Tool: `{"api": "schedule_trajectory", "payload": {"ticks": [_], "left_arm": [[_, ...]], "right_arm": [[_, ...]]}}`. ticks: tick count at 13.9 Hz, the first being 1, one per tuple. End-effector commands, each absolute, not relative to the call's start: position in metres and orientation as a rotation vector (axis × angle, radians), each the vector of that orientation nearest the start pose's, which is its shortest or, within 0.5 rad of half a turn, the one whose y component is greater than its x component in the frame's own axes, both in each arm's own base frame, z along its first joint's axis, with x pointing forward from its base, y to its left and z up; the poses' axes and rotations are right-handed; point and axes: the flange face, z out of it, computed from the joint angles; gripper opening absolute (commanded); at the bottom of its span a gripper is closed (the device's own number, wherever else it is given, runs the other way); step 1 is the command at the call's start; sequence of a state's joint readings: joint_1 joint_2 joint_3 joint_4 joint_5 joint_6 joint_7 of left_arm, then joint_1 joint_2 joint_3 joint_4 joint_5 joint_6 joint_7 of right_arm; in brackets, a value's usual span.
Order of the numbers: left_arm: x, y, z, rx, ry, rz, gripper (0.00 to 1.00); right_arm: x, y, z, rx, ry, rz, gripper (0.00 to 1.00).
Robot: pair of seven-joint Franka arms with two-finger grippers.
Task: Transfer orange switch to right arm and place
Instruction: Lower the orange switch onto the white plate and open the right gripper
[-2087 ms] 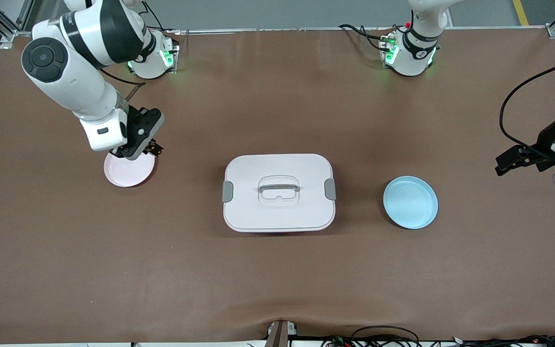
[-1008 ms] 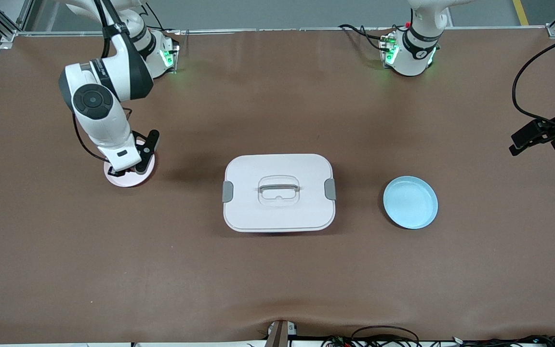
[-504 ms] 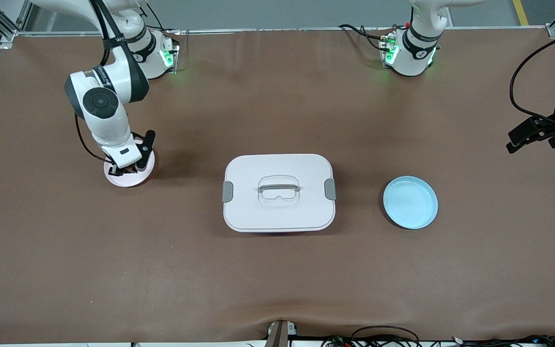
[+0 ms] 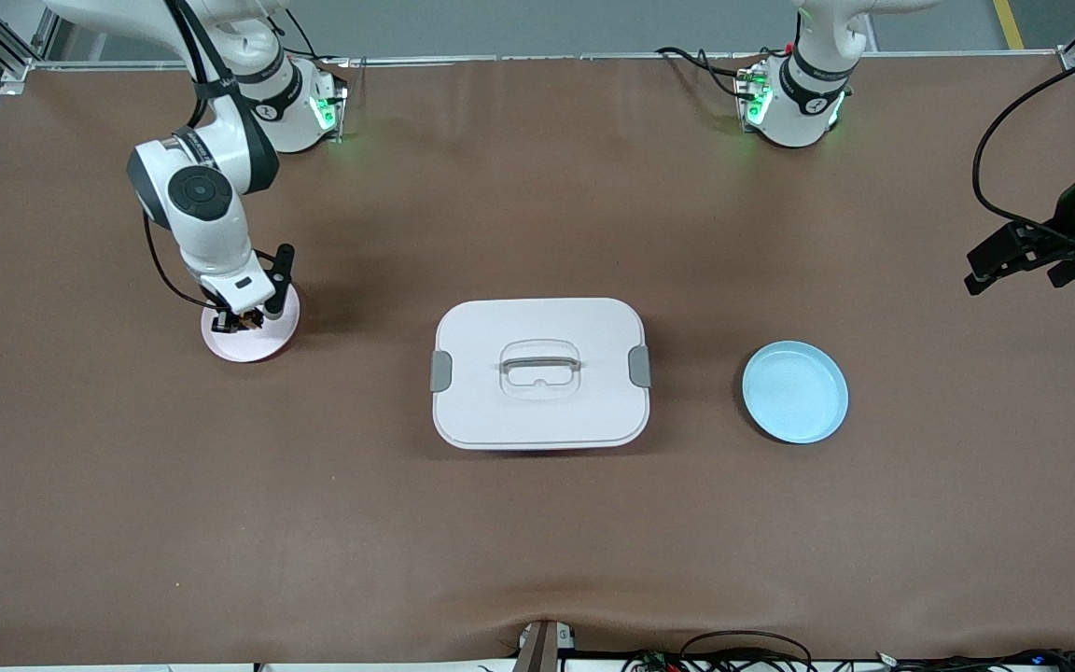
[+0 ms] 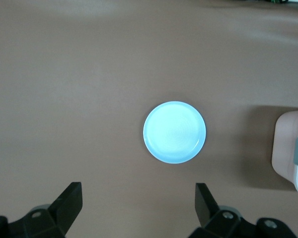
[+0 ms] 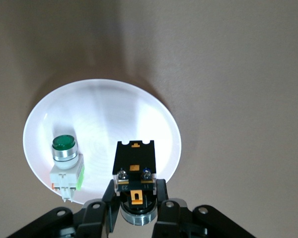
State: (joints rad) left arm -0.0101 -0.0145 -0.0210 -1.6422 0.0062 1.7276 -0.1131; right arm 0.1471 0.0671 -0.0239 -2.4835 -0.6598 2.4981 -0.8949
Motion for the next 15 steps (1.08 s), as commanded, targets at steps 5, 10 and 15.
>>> {"api": "schedule_trajectory", "payload": {"ticks": [5,10,15], "left_arm": [[0.546,-0.019,0.645,-3.148,-0.116,-0.036,1.00],[0.550,-0.022,0.633,-3.141,-0.106,0.014,1.00],[0.551,-0.021,0.632,-3.145,-0.103,0.018,1.00]], "right_arm": [[0.448,0.057,0.217,-2.548,-2.451,0.450,0.00],[0.446,0.059,0.201,-2.601,-2.375,0.449,0.00],[0.454,0.061,0.191,-2.595,-2.369,0.419,0.00]]}}
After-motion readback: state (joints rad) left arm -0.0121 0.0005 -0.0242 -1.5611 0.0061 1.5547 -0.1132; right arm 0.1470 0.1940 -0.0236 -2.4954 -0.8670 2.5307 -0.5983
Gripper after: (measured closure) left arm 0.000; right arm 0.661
